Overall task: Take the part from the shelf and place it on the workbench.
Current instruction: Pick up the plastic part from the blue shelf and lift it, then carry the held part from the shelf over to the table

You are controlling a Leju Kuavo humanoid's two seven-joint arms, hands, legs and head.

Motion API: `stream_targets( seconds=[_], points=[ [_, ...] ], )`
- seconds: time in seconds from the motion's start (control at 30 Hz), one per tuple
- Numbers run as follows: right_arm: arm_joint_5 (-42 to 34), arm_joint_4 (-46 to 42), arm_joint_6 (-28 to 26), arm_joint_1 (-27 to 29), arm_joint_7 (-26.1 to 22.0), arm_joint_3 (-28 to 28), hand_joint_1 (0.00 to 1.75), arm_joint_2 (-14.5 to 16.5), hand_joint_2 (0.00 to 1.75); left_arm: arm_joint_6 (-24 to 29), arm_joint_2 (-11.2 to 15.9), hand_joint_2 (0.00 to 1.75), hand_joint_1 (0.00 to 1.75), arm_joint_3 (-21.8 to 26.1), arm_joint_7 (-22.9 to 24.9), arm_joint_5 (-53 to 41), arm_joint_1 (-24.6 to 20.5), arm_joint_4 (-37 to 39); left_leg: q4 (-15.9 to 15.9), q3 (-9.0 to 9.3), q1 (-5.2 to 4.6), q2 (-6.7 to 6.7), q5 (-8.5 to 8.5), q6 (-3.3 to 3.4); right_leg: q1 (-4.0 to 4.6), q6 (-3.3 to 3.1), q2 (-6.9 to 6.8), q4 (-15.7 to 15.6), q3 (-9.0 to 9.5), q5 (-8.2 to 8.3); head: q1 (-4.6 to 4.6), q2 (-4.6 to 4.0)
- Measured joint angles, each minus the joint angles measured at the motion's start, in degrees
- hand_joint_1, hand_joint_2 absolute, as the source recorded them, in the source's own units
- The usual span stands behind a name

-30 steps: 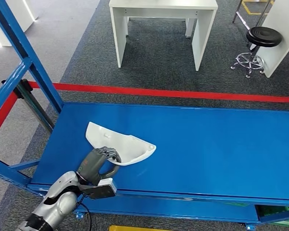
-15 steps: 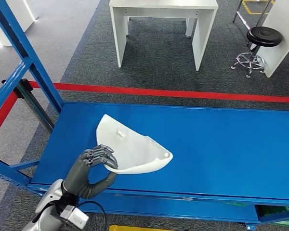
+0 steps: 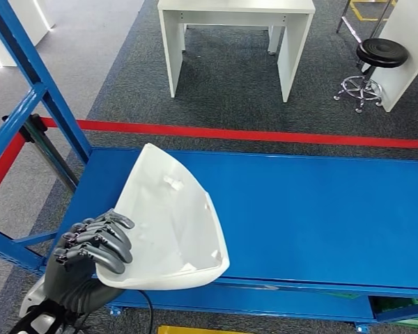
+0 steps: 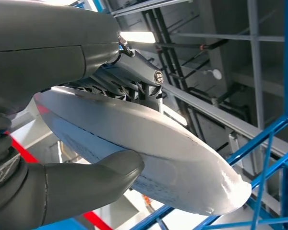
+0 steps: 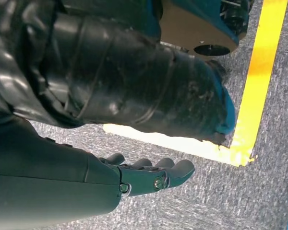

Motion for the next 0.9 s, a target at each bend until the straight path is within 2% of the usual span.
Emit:
stream_targets(
  seconds=[0.33, 0.43, 0.5, 0.57, 0.63, 0.67, 0.7, 0.73, 0.77, 0.8, 0.83, 0.87, 0.9],
  points=[
    [0.85, 0.0, -0.77, 0.03, 1.28, -1.13, 0.0, -0.33, 0.0, 0.69, 0.75, 1.75, 1.75, -1.38, 0.0, 4.47, 1.0, -3.06, 0.28, -0.05, -0.22, 0.0, -0.15, 0.24, -0.28, 0.2, -0.01, -0.09, 0.01, 0.13, -0.03, 0.0],
    [1.25, 0.0, -1.01, 0.01, 1.17, -1.19, 0.0, -0.37, 0.0, 1.22, 0.81, 1.75, 1.75, -1.63, 0.0, 4.64, 1.5, -3.63, 0.41, -0.21, -0.43, 0.0, -0.18, 0.61, -0.48, 0.52, -0.04, -0.22, 0.05, 0.27, -0.04, 0.0],
    [1.47, -0.02, -1.07, -0.04, 0.97, -1.2, 0.0, -0.42, 0.0, 1.7, 0.82, 1.75, 1.75, -1.87, 0.0, 4.63, 1.68, -4.07, -0.29, -0.06, -0.34, 0.04, 0.28, 1.17, -0.5, 0.9, -0.03, -0.3, 0.01, 0.19, -0.02, 0.0],
    [1.65, -0.05, -1.07, -0.08, 0.86, -1.2, 0.0, -0.55, 0.0, 2.02, 0.83, 1.75, 1.75, -2.2, -0.01, 4.61, 1.74, -4.41, -1.29, 0.2, -0.01, 0.13, 0.94, 1.84, -0.52, 1.2, 0.14, 2.41, -1.41, -1.7, 0.27, 0.0],
    [1.72, -0.06, -1.07, -0.04, 0.86, -1.2, 0.0, -0.7, 0.0, 2.07, 0.84, 1.75, 1.75, -2.47, -0.02, 4.54, 1.89, -4.52, -1.56, 0.12, 0.13, 0.16, 1.19, 2.11, -0.67, 1.47, 0.27, 9.65, -4.93, -5.27, 0.65, 0.0],
    [1.74, -0.05, -1.07, 0.02, 0.87, -1.2, 0.0, -0.76, 0.0, 2.07, 0.86, 1.75, 1.75, -2.56, -0.02, 4.49, 2.01, -4.53, -1.54, 0.06, 0.14, 0.15, 1.18, 2.1, -0.73, 1.65, 0.28, 13.29, -6.71, -6.51, 0.74, 0.0],
    [1.74, -0.05, -1.07, 0.08, 0.87, -1.2, 0.0, -0.82, 0.0, 2.06, 0.88, 1.75, 1.75, -2.63, -0.02, 4.45, 2.12, -4.53, -1.5, 0.07, 0.17, 0.15, 1.14, 2.04, -0.8, 1.82, 0.28, 15.39, -7.81, -6.81, 0.76, 0.0],
    [1.75, -0.05, -1.07, 0.12, 0.88, -1.2, 0.0, -0.9, 0.0, 2.06, 0.9, 1.75, 1.75, -2.69, -0.01, 4.43, 2.2, -4.53, -1.43, 0.14, 0.25, 0.14, 1.05, 1.9, -0.89, 1.96, 0.26, 15.25, -7.86, -5.94, 0.75, 0.0],
    [1.75, -0.05, -1.07, 0.13, 0.88, -1.2, 0.0, -0.98, 0.0, 2.06, 0.92, 1.75, 1.75, -2.73, -0.01, 4.43, 2.24, -4.53, -1.27, 0.23, 0.39, 0.12, 0.89, 1.66, -1.02, 2.07, 0.21, 12.78, -6.79, -4.07, 0.75, 0.0],
    [1.76, -0.06, -1.07, 0.11, 0.88, -1.2, 0.0, -1.05, 0.0, 2.06, 0.93, 1.75, 1.75, -2.75, -0.01, 4.43, 2.27, -4.54, -0.99, 0.31, 0.55, 0.11, 0.63, 1.26, -1.17, 2.22, 0.06, 8.79, -4.98, -1.99, 0.77, 0.0],
    [1.77, -0.06, -1.06, 0.05, 0.88, -1.2, 0.0, -1.09, 0.0, 2.06, 0.94, 1.75, 1.75, -2.77, -0.01, 4.43, 2.29, -4.56, -0.61, 0.28, 0.58, 0.09, 0.33, 0.79, -1.15, 2.27, -0.08, 5.15, -3.22, -0.63, 0.92, 0.0],
    [1.78, -0.05, -1.04, -0.03, 0.87, -1.2, 0.0, -1.09, 0.0, 2.06, 0.94, 1.75, 1.75, -2.79, -0.01, 4.43, 2.32, -4.59, -0.19, 0.14, 0.54, 0.07, 0.09, 0.3, -1.12, 2.01, -0.15, 2.52, -1.89, 0.08, 1.06, 0.0],
    [1.79, -0.05, -1.03, -0.08, 0.87, -1.2, 0.0, -1.1, 0.0, 2.06, 0.94, 1.75, 1.75, -2.82, -0.01, 4.42, 2.34, -4.63, 0.13, -0.02, 0.44, 0.06, -0.04, -0.13, -1.03, 1.63, -0.17, 1.28, -1.26, 0.08, 1.1, 0.0]
  ],
)
